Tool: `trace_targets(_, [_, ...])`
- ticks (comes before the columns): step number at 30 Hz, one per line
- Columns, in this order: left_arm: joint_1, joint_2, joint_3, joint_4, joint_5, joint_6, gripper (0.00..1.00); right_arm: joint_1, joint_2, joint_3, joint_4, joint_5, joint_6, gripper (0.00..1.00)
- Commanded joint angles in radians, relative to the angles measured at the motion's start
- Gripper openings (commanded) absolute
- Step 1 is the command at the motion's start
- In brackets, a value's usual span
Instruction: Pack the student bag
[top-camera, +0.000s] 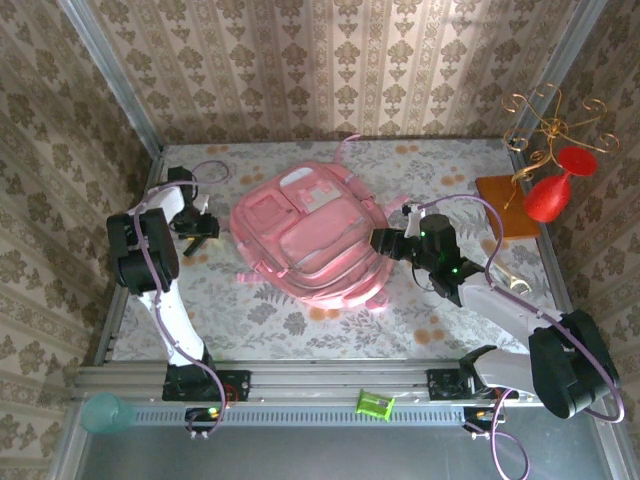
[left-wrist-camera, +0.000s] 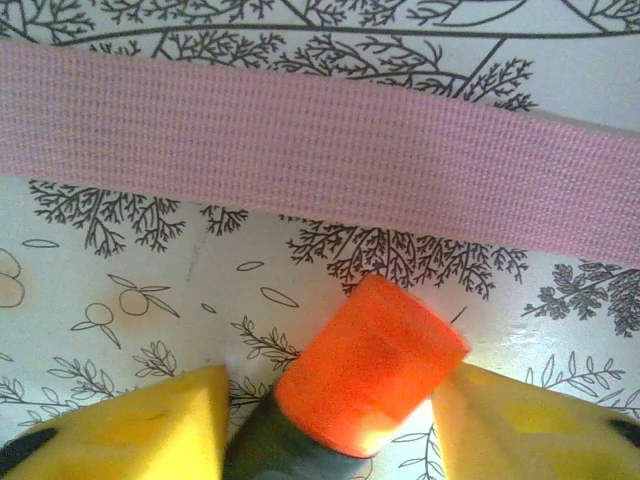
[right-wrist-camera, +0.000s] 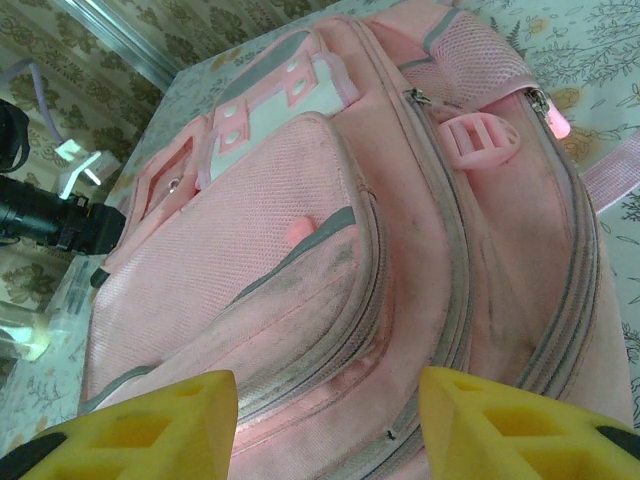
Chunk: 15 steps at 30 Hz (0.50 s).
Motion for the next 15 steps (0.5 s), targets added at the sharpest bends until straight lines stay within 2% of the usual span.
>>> trace_targets(1, [0.006,0.04,-0.019,-0.052,-0.025,-0.025,0.47,-0.006,-0.01,-0.011,0.022,-0.021,0.009,0.52])
trace_targets(9, [-0.02,-0.054,-0.092,0.034,-0.002,-0.106,0.25,-0.008,-0.027,0.018,-0.022,-0.039,0.018,0.52])
trace_targets(13, [-0.033,-0.192,-0.202,0.169,-0.011,-0.19,0.13,-0.004,-0.025,0.078,-0.109,-0.022,-0.044,0.54])
trace_targets(15, [-0.051,-0.27,-0.262,0.238,-0.023,-0.232,0.11,0.015,0.001,0.118,-0.149,0.012,-0.119,0.55])
